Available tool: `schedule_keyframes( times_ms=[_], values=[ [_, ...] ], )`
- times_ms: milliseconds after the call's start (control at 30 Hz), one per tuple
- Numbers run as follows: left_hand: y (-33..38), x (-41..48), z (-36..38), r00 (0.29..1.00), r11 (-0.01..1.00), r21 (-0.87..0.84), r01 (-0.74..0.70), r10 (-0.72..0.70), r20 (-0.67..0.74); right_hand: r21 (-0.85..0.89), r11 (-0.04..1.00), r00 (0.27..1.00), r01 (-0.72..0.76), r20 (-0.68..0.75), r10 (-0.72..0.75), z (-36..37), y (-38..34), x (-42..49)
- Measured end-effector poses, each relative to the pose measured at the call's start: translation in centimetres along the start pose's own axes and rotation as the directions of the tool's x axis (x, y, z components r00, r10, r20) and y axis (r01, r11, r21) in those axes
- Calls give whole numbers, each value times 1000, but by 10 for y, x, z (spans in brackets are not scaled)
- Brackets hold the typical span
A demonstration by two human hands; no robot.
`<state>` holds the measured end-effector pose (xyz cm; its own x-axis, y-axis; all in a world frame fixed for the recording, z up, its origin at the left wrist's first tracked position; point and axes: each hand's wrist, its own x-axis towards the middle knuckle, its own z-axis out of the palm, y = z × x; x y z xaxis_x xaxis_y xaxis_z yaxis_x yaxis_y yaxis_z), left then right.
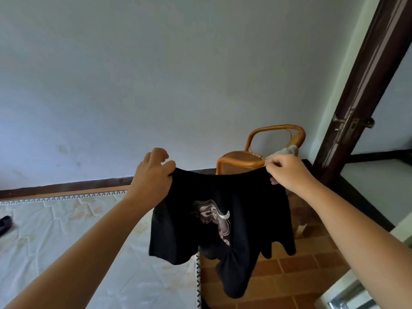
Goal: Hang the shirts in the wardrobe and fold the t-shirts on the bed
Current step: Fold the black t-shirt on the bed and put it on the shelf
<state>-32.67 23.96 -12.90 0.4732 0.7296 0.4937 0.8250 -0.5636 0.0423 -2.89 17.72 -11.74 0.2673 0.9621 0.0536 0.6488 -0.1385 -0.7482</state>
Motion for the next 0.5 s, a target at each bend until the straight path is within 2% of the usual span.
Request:
schedule_keyframes(
  times_ms=[67,167,267,400,500],
  values=[
    [-10,-19,8,985,965,-209,160,-143,95,-27,997,998,67,24,-66,12,2,-20],
    [-18,-46,24,961,918,-294,268,-233,148,-53,974,971,222,107,-216,30,5,-45],
    [-27,-77,45,937,870,-350,347,-304,174,-213,911,934,352,148,-326,65,28,-64],
    [-30,-128,78,917,835,-389,389,-314,244,-260,881,899,395,-91,-429,116,68,-91],
    [-32,-169,97,910,878,-326,351,-237,340,-314,867,863,388,-206,-461,152,88,-122]
  ],
)
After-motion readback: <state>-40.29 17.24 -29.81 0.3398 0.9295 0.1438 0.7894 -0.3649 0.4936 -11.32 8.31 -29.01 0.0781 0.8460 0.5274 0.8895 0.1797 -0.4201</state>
